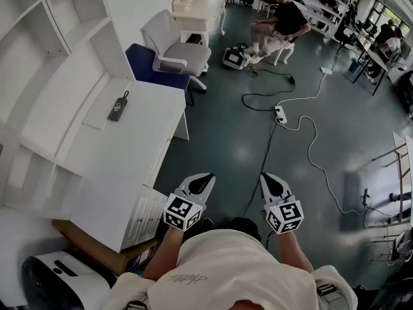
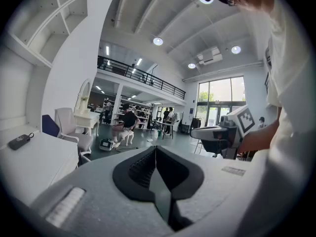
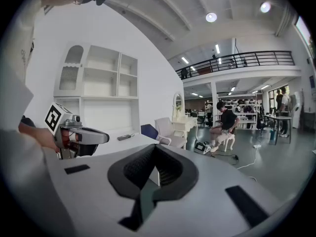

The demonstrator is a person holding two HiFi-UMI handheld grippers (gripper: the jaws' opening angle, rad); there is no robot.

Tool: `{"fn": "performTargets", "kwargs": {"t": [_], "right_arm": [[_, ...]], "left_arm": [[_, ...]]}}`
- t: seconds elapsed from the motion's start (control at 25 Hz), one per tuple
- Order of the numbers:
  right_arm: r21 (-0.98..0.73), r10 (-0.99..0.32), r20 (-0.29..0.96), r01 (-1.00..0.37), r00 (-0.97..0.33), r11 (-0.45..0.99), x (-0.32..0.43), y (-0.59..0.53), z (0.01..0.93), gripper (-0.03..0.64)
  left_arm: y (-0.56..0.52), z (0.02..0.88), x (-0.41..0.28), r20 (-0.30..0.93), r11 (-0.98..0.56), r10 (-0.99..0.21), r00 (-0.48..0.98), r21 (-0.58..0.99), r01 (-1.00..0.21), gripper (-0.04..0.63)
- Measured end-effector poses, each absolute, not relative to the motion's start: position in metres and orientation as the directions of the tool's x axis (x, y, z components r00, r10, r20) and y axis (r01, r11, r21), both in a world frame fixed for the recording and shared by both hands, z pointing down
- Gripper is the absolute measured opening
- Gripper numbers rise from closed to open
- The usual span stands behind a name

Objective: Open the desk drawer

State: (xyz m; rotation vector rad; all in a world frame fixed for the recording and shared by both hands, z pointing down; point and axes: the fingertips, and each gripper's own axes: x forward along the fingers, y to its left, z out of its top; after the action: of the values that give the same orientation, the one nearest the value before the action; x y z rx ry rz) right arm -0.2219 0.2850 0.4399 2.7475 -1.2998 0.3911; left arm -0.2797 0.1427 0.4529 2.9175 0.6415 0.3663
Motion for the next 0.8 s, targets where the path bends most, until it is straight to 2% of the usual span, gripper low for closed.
{"fn": "performTargets", "kwargs": {"t": [0.32,0.8], "right_arm": [[-0.044,-0.755,0.226,-0.767,0.616,-0.64,-0.209,0.272,0.429,0.002],[-0.116,-0.751,0.279,-0.755,0.598,-0.645,-0.186,0.277,0.461,0.002]], "left_arm": [[0.128,0.453,-0.272,0.197,-0.903,0.422,0.885,0.18,0.39,0.015],[0.129,0.481,-0.249,0.247,-0.902,0.416,0.875,0.238,0.361,0.015]]}}
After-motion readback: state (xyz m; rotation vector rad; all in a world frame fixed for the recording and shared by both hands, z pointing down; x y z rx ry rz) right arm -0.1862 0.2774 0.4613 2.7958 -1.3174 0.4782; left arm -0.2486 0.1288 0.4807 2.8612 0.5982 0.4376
